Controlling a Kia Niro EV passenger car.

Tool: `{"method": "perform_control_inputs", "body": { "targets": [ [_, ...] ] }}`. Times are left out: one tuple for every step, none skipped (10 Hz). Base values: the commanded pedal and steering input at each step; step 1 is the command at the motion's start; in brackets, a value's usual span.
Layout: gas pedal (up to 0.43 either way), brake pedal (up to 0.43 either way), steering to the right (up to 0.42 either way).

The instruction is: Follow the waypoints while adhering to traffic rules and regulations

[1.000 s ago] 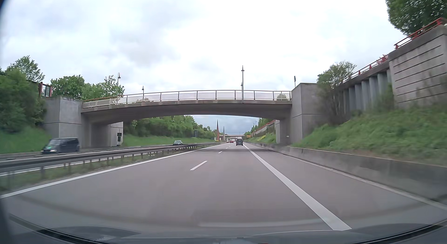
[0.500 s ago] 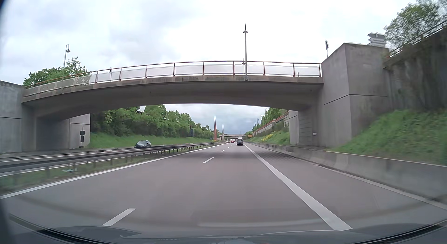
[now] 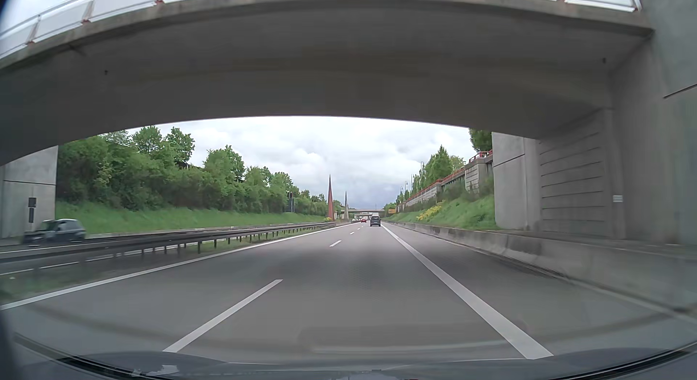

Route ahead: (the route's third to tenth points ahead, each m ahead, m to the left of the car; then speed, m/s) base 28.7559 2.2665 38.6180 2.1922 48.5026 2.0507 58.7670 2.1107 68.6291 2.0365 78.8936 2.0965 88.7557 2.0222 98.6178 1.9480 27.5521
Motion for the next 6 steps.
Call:
{"method": "perform_control_inputs", "body": {
  "targets": [
    [0.280, 0.012, -0.001],
    [0.280, 0.012, -0.001],
    [0.280, 0.012, -0.001],
    [0.280, 0.012, -0.001],
    [0.280, 0.012, -0.001],
    [0.280, 0.012, 0.000]
  ]
}}
